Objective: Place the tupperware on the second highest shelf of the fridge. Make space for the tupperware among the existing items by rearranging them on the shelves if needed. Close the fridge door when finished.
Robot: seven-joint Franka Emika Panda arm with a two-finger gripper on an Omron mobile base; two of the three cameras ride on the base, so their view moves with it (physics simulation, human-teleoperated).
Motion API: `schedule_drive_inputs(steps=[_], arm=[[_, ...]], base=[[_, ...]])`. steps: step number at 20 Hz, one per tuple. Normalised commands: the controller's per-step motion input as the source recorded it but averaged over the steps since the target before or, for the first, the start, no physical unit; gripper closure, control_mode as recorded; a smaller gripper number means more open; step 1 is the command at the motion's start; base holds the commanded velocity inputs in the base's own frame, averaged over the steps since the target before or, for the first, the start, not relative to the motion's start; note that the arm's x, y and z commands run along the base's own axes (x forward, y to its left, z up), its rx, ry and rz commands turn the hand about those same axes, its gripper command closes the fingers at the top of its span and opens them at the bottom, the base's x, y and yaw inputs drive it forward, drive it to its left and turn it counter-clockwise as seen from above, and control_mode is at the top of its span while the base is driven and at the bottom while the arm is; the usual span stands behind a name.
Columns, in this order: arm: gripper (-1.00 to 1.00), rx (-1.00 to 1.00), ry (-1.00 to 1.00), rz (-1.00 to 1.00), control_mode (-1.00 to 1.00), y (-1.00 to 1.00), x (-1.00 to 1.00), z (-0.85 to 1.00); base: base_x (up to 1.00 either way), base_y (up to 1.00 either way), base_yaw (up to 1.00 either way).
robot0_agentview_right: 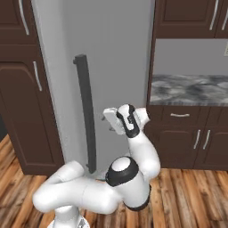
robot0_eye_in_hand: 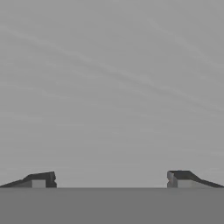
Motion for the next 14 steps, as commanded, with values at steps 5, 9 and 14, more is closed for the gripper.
schedule_drive_inputs(steps=[5,9,14], arm=[[-1.0,-0.26,-0.1,-0.4,-1.0,1.0,0.79,0.07],[-1.0,-0.25,-0.04,-0.51,-1.0,1.0,0.55,0.42],[-1.0,-0.2,0.03,-0.46,-1.0,0.99,0.64,0.22]], base=[[0.0,0.0,0.0],[0.0,0.0,0.0],[0.0,0.0,0.0]])
